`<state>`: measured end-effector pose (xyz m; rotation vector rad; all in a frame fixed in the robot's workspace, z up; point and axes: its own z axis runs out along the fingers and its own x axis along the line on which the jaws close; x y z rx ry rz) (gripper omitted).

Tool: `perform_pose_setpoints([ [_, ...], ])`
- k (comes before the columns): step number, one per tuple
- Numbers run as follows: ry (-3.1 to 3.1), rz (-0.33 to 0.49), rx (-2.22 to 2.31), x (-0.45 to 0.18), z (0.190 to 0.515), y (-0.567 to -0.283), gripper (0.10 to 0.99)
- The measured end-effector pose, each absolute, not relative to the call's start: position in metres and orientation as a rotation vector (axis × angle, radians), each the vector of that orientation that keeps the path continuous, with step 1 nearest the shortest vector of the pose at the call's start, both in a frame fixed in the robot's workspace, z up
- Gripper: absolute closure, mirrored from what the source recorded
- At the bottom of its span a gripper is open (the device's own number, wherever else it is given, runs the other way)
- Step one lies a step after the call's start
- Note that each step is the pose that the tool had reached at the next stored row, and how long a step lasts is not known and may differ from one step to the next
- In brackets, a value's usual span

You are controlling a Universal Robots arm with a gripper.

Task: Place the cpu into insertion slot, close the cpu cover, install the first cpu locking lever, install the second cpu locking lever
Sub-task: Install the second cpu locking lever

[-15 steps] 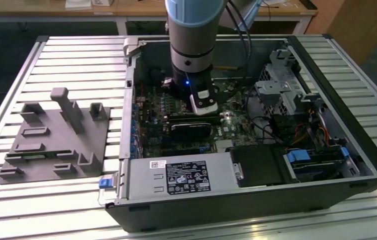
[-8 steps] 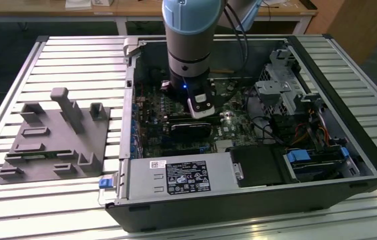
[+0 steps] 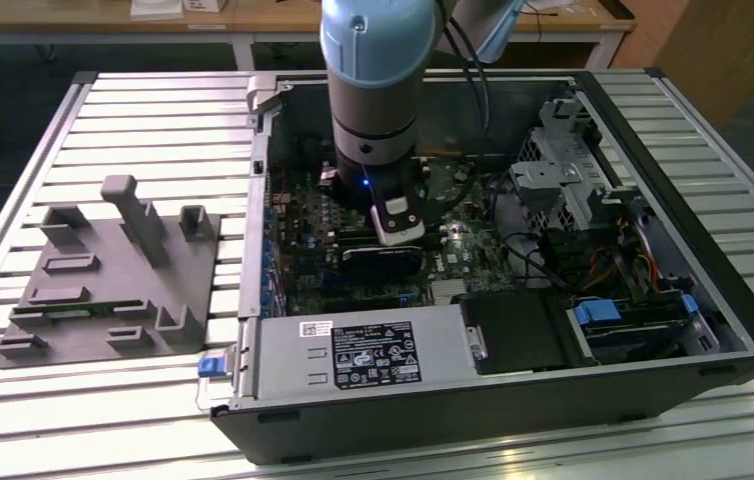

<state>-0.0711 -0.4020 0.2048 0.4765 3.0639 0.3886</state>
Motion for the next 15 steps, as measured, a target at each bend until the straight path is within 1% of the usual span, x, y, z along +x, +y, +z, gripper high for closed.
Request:
perform_pose_setpoints([
  [10, 3.063, 0.417, 0.477, -0.0782, 0.1977, -0.402, 0.98],
  [15, 3.062, 0.443, 0.478, -0.0788, 0.1946, -0.4021, 0.98],
])
